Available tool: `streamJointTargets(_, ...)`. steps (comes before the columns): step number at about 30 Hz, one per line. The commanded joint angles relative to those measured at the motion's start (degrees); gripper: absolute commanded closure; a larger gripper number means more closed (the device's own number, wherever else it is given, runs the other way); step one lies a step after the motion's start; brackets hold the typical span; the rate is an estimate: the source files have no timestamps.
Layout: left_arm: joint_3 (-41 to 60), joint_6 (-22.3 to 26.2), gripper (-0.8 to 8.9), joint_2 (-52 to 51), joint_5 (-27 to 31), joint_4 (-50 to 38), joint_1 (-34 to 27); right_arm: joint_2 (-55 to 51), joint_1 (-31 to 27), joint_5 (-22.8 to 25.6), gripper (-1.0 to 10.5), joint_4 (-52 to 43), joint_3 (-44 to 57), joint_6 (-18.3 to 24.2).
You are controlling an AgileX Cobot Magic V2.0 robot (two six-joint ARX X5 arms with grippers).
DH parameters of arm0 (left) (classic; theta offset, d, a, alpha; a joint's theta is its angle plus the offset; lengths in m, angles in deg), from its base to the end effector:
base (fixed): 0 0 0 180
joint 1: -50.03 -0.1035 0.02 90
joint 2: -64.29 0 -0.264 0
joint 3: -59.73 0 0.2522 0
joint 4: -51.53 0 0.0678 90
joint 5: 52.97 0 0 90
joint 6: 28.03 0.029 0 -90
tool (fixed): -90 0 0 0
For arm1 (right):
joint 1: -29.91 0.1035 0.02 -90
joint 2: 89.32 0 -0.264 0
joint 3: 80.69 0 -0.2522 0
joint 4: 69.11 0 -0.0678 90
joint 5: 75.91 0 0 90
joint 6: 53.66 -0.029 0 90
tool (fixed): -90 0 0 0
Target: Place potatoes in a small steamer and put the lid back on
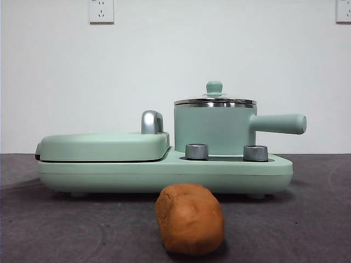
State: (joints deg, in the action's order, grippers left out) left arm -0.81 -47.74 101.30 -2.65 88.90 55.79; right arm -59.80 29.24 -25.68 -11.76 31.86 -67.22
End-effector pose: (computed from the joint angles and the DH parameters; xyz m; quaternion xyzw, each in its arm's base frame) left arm 0.1254 -0.0313 0.3415 -0.1914 0.1792 -0.3580 0.8962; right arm 0.0744 0.0177 0.3587 0.1675 0.1961 0.3088 0.9155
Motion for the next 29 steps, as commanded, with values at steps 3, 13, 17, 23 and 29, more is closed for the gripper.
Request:
streamJointTargets(3,-3.50,1.29,7.75,3.32,-0.87,-0.48,1.44,1.92,0.15,-0.87,9.3,0.04,-1.38,3.89)
streamJointTargets(13,-3.76,1.29,3.80,4.98,-0.87,-0.52,3.13,1.92,0.15,-0.50,7.9,0.37,-1.38,3.91)
streamJointTargets(17,-3.98,1.27,3.75,5.49,-0.87,-1.03,3.82,1.92,0.15,-0.28,5.0,0.15,-1.38,3.87)
streamJointTargets(23,-6.54,1.03,3.74,10.23,-0.85,0.33,6.32,1.92,0.15,-0.31,4.8,0.20,-1.38,3.87)
streamJointTargets(29,-13.00,2.47,3.75,19.69,-0.55,4.04,10.67,1.92,0.15,-0.31,4.8,0.24,-1.38,3.74)
